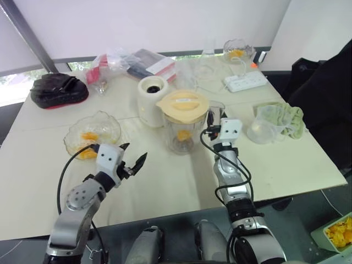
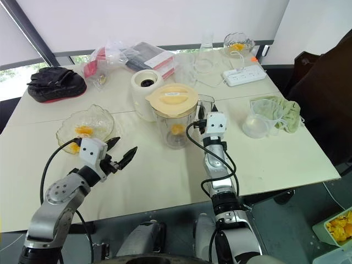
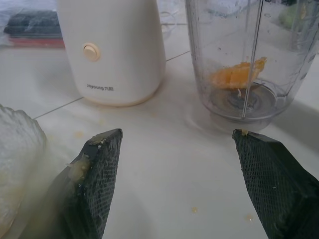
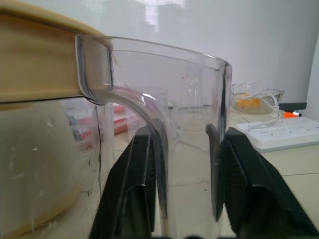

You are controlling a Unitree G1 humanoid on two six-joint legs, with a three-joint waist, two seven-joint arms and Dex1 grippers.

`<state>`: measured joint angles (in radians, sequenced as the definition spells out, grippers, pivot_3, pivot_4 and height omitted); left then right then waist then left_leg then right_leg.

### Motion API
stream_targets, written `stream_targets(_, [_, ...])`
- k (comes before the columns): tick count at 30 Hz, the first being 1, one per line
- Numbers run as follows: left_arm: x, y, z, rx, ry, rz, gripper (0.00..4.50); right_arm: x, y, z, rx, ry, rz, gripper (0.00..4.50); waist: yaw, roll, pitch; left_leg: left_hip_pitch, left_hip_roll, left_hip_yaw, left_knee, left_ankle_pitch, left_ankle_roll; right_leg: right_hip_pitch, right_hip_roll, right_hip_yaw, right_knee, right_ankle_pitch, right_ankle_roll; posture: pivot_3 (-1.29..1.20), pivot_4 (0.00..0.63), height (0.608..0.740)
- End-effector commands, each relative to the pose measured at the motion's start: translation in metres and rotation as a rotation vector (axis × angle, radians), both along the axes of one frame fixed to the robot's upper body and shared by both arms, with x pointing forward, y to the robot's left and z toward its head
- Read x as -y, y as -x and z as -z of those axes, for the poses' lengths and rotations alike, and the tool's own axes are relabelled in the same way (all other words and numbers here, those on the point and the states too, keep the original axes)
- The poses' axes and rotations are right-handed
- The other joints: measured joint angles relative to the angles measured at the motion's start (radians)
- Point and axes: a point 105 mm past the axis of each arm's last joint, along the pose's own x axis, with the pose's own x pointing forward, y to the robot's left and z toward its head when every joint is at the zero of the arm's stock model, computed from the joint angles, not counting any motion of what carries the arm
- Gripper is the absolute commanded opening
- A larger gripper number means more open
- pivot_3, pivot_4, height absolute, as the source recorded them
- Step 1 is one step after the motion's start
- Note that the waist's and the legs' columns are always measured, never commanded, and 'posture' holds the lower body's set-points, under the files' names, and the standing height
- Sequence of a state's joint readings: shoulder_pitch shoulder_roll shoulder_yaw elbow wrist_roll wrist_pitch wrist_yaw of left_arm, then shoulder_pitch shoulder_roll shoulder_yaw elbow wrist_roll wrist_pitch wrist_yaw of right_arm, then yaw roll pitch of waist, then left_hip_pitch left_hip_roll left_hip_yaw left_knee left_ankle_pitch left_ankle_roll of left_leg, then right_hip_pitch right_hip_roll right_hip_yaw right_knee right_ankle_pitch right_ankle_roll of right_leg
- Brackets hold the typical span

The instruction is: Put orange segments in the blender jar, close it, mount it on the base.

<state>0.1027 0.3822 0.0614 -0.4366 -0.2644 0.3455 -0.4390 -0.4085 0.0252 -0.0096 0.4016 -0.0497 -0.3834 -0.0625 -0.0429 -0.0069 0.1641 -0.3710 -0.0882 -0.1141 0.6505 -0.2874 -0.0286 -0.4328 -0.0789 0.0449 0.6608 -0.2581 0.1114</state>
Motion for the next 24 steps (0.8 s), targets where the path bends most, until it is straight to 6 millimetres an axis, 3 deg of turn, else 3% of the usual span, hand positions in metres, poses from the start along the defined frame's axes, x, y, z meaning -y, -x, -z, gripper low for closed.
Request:
stream_targets(1, [0.003,0.0,-0.013,0.05,-0.001,0.016,3.7,-0.004,0.005,-0.005,0.024,-0.002,-0.017,3.56,0.0,0.0,0.0,0.0,0.0,0.0,0.0,0.0,0.0,0.0,0.0,0.0,0.0,0.0,0.0,0.0,0.15,0.74])
stream_targets(3, [0.004,0.0,-0.013,0.051,0.0,0.017,3.7,-0.004,0.009,-0.003,0.016,0.021,-0.024,4.46,0.0,0.0,0.0,0.0,0.0,0.0,0.0,0.0,0.0,0.0,0.0,0.0,0.0,0.0,0.0,0.0,0.15,0.74])
stream_targets(11, [0.007,-0.002,-0.01,0.049,0.005,0.024,3.7,-0.001,0.029,-0.002,-0.047,0.1,-0.106,4.46,0.002,0.0,0.0,0.0,0.0,0.0,0.0,-0.001,0.001,0.0,0.0,0.0,-0.001,0.0,0.0,0.0,0.15,0.74])
stream_targets(24, [0.01,-0.003,-0.007,0.046,0.013,0.027,3.7,0.014,0.041,-0.019,-0.093,0.165,-0.1,4.46,0.004,0.0,0.0,-0.001,0.0,-0.001,0.0,-0.001,0.002,0.0,0.0,0.0,-0.002,0.0,0.0,0.0,0.15,0.74])
